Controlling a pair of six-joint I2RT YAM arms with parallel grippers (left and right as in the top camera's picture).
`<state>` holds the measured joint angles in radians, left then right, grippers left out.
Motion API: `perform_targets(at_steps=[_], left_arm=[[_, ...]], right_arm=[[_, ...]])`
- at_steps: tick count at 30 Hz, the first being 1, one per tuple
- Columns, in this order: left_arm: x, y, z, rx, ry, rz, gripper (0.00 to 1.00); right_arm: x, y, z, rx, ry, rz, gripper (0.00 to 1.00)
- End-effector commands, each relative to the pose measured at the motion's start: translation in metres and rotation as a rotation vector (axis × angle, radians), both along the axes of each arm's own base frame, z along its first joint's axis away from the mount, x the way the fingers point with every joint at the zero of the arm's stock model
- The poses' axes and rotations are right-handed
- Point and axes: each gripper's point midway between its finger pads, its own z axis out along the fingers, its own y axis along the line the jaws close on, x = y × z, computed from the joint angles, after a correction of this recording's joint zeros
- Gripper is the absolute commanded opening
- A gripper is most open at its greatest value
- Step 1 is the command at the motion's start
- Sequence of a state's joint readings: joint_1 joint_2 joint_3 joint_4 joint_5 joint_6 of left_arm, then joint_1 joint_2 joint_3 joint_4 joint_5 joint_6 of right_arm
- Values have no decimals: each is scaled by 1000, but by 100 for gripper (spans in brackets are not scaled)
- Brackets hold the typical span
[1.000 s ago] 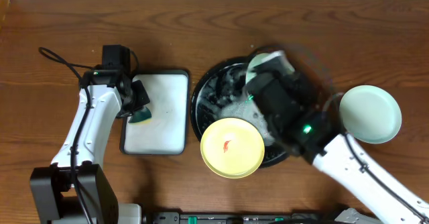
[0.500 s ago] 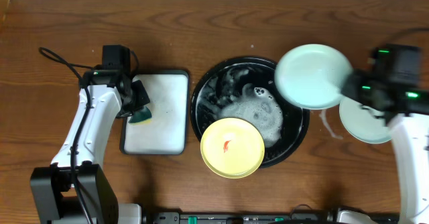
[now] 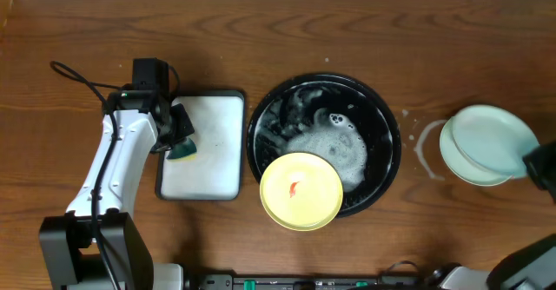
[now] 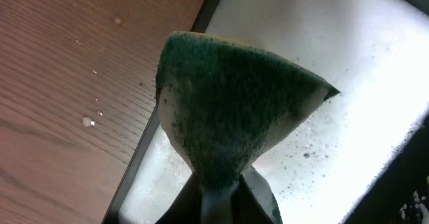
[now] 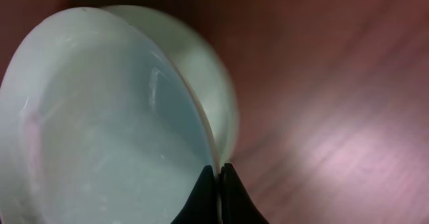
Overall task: Clean dirty plates on tray and stack at the side
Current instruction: 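Carry the green plate right and stack it on the first plate, then reach the right gripper to the yellow plate and grip its rim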
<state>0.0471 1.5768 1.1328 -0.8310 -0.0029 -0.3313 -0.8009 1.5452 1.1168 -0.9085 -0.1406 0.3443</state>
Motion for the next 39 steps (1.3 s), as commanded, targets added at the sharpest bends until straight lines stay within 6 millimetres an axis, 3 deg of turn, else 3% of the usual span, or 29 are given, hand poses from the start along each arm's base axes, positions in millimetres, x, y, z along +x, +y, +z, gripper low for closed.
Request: perform_targets(at_steps=[1,2,4,5,9,12,16,19,23,29,35,39], left_arm=[[-3,2,-3,8,15,-15,8],[-3,2,-2,8,15,-15,8],[-3,2,-2,8,14,-15,8],[-3,2,-2,8,14,-15,8],[-3,2,-2,8,14,-15,8],[-3,2,-2,8,15,-15,8],[-3,2,-2,8,14,-15,8],[-3,2,-2,8,14,-15,8],[-3,2,-2,8,14,-15,8],[-3,2,-2,8,15,-15,8],[-3,2,-3,8,15,-15,8],[-3,2,-2,8,15,-15,8]], right_arm=[[-10,-9,-13,21,35,-63,2],[-9,-8,-14,34,31,-61,11],[-3,-2,-14,56,10,-40,42],[2,2,-12,65,-12,-18,48],[26,29,9,93,-134,130,55],[48,64,38,101,-257,288,55],[66,140,77,67,-360,586,54],[64,187,85,42,-351,758,53],[55,258,79,65,-301,996,44],[28,340,54,140,-206,1288,49],[-7,374,-11,174,57,1385,51],[-32,396,-37,289,160,1468,45]])
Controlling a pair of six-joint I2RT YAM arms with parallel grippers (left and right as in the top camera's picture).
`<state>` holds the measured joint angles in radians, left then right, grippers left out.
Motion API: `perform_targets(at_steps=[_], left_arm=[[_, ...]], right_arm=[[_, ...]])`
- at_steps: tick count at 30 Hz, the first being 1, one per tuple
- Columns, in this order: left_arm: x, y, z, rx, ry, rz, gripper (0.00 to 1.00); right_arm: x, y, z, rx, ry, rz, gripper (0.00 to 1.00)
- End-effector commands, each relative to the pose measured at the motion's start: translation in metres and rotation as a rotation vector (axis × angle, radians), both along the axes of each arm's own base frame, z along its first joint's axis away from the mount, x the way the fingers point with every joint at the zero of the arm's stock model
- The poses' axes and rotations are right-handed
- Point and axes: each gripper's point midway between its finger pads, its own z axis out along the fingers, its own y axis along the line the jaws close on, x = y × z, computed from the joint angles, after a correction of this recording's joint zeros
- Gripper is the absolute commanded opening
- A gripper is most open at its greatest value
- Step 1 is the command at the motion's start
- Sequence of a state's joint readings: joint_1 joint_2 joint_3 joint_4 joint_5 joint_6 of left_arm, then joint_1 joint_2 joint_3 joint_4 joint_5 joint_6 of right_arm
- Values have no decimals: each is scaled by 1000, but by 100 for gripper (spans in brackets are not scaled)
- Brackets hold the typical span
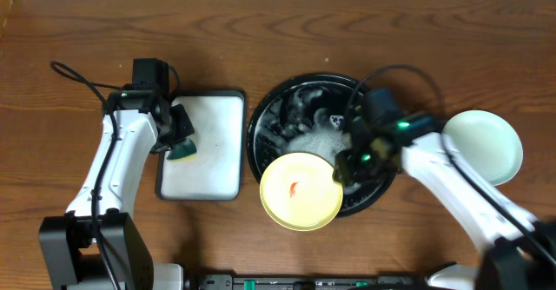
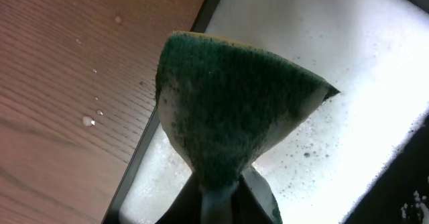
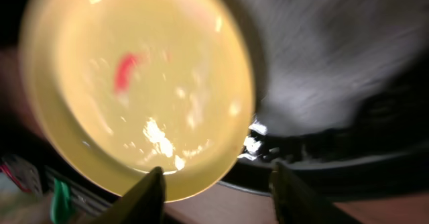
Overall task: Clean dirty plates on tray and stack at the side
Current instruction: 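Reach the right gripper to the yellow plate and grip its rim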
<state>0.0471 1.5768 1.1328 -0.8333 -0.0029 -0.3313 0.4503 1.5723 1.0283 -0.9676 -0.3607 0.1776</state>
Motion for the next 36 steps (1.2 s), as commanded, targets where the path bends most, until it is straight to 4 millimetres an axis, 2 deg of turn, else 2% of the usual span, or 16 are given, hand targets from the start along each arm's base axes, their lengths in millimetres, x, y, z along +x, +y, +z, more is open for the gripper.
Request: perform_targets(at_steps=[1,6,9,10,13,14,20,23,28,30,33,35,36], left_arm=[[-2,2,-2,8,12,-15,8],[-2,2,-2,8,12,-15,8],[-2,2,-2,8,12,-15,8],[-2,2,-2,8,12,-15,8],[-2,2,-2,8,12,-15,8],[-3,2,-2,8,13,-15,8],[-2,2,-2,8,12,-15,8],[-2,2,-2,8,12,-15,8],[-2,2,-2,8,12,-15,8],[-3,2,-2,8,13,-15,8],[-4,2,-3,9,19,-19,8],[-4,2,-3,9,20,-19,8],[-4,2,-3,9,21,-19,8]], right_arm=[[-19,12,-17,-4,92,51,45],[-29,9,-41,-115,154,40,42],[-25,4,-49,-158,144,23,31],[-23,3,-49,-160,138,18,30],[-20,4,-48,-147,134,6,38],[-19,4,-47,-141,128,18,38],[-18,15,-23,-55,104,-8,52],[-20,15,-23,-75,145,-112,51],[-30,18,-42,-123,211,-238,49],[-34,20,-53,-130,221,-261,41],[-31,18,-59,-135,218,-296,15],[-24,13,-58,-143,193,-315,1],[-19,9,-58,-149,178,-328,1]])
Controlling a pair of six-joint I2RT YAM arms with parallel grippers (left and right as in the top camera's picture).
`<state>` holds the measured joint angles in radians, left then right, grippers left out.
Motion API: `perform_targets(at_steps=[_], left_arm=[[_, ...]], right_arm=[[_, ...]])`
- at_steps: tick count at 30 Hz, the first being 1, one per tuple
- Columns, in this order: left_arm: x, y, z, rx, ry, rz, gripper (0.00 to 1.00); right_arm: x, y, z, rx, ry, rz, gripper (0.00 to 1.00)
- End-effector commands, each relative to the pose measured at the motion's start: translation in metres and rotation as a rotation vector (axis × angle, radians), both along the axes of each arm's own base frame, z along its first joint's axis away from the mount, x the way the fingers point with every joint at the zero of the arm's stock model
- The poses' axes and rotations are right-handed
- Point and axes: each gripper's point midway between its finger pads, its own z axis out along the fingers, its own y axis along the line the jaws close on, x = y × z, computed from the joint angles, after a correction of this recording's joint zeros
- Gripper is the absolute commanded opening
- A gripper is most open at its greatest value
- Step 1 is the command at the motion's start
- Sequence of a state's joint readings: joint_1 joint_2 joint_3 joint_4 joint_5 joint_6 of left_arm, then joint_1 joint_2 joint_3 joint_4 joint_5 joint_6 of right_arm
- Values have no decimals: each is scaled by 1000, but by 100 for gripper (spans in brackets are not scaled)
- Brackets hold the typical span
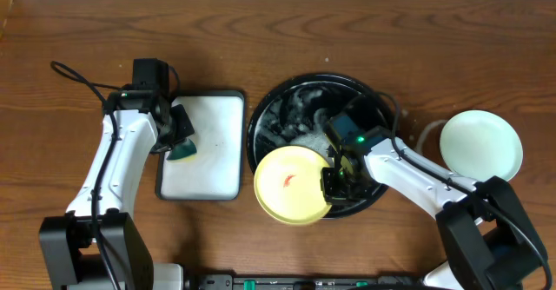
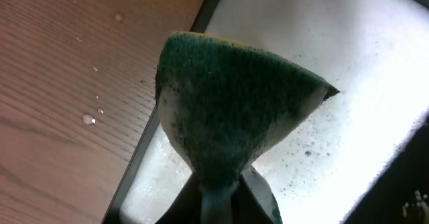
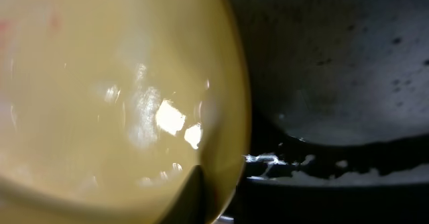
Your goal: Clean dirty plates on tray and stack at the side
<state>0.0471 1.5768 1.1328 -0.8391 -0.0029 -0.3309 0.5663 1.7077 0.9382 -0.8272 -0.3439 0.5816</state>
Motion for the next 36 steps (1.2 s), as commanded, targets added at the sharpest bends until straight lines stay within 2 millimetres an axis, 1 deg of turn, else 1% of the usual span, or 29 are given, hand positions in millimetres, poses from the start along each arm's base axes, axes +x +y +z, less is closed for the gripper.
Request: perform_targets(at_steps=[1,4,11,14,17,20,21,22,23,27,30,33,36], left_arm=[[-3,2,-2,8,14,-18,8],[-3,2,-2,9,15,-18,8],[-3,2,-2,8,14,-18,8],[-3,2,-2,8,14,-19,8],[-3,2,-2,8,14,-19,8],[-3,1,-2,9,14,-25,8],[-3,1,-2,9,14,-30,8],[-3,0,-2,9,15,-31,8],[-3,-2,-3,1,15,-37,8],[1,-16,-2,-43,3,-110,8],[3,-22,-2,-41,-5,-145,8],[3,-24,-2,-40,-6,-156,8],[5,-25,-2,-39,-11,-162,8]], right_arm=[[13,-14,-1,-49,-27,-73,1],[36,-27,4,-53,-106,-55,1],[104,-59,15,-48,-344,9,1],[129,-65,20,-40,-466,99,1],[143,-67,23,-63,-547,177,1],[148,-64,25,-63,-595,284,2],[148,-65,25,-62,-594,282,12],[148,-65,25,-57,-589,265,31],[148,-64,26,-51,-581,243,41],[146,-70,28,-54,-532,135,43],[136,-77,25,-63,-452,9,46],[125,-80,21,-76,-398,-23,44],[120,-80,17,-85,-378,-17,40]])
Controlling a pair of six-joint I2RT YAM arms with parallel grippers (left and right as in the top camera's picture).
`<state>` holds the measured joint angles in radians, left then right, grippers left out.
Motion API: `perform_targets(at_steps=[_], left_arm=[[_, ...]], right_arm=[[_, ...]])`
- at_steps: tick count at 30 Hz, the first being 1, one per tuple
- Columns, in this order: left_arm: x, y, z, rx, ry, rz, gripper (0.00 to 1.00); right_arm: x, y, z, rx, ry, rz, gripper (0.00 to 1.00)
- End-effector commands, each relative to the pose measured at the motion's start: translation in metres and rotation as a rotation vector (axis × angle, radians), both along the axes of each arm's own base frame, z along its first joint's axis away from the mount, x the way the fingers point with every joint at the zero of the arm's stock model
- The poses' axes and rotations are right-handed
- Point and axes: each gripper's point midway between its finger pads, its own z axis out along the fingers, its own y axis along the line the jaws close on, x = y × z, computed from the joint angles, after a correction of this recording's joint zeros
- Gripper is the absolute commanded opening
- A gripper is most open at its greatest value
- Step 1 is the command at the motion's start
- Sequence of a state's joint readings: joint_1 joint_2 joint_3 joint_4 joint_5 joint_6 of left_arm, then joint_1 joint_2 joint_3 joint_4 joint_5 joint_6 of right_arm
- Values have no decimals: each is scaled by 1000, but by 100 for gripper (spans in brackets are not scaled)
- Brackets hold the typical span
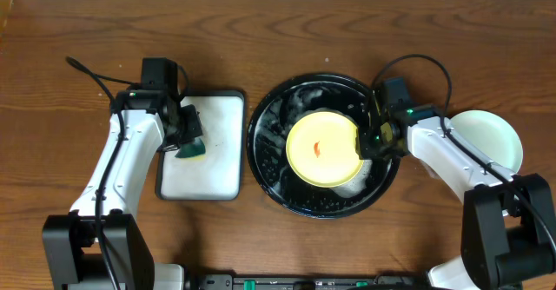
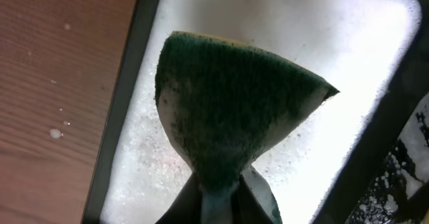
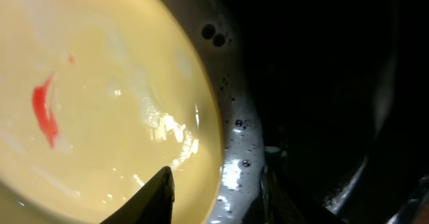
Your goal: Clean dirty plates on tray and stack at the side
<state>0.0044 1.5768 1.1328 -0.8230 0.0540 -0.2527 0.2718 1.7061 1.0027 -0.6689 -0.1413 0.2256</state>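
Note:
A yellow plate (image 1: 321, 147) with a red smear (image 3: 45, 110) lies flat in the soapy water of the black basin (image 1: 265, 155). My right gripper (image 1: 372, 141) is at the plate's right edge. In the right wrist view the right gripper (image 3: 216, 187) is open, one finger over the plate (image 3: 100, 96) and the other over the wet basin floor. My left gripper (image 1: 184, 134) is shut on a green sponge (image 2: 234, 103), held just above the white tray (image 1: 217, 164). A pale green plate (image 1: 488, 147) rests at the far right.
Foam floats at the back of the basin (image 1: 300, 108). Soap specks dot the white tray (image 2: 348, 96), and water drops lie on the wood left of it. A wet ring marks the table beside the pale plate. Cables trail from both arms.
The yellow plate has gone from the basin's front rim to the middle of the basin. My right gripper, shut on its rim before, is now open. The sponge has shifted right over the tray.
First my right gripper was shut on a pale green plate at the far right, with the yellow plate on the basin's front rim. Then it was open at the yellow plate. Then it was shut on that plate's rim. Now the plate lies in the basin, let go.

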Motion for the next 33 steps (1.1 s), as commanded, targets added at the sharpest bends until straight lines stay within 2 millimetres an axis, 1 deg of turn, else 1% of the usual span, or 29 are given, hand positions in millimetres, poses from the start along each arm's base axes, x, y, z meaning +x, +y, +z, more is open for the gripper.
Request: perform_targets(at_steps=[1,5,7,9,12,13,14,18,21,25,30,33], left_arm=[[0,-1,-2,1,1,-34,8],[1,-1,-2,2,-2,-37,8],[1,-1,-2,2,-2,-37,8],[1,-1,-2,2,-2,-37,8],[1,-1,-2,2,0,-37,8],[0,-1,-2,2,1,-37,8],[0,-1,-2,2,2,-37,8],[-2,-1,-4,2,10,-37,8],[-4,-1,-12,1,10,-37,8],[-5,-2,-35,1,-17,-36,9],[-8,-12,-64,-57,-67,-50,8],[-11,-12,-77,-55,-90,-48,9]], right_arm=[[3,1,3,5,-1,-52,40],[2,-2,-12,-13,18,-58,38],[4,-2,-19,-15,21,-59,34],[6,-2,-27,-22,26,-60,23],[3,-3,-37,-30,54,-67,18],[2,-3,-40,-32,62,-68,12],[2,-3,-40,-33,64,-68,2],[7,-5,-34,-33,41,-74,1],[10,-5,-26,-29,17,-76,1],[13,-5,-19,-25,-6,-77,1],[13,-5,-18,-25,-7,-77,1],[13,-5,-18,-25,-7,-77,1]])
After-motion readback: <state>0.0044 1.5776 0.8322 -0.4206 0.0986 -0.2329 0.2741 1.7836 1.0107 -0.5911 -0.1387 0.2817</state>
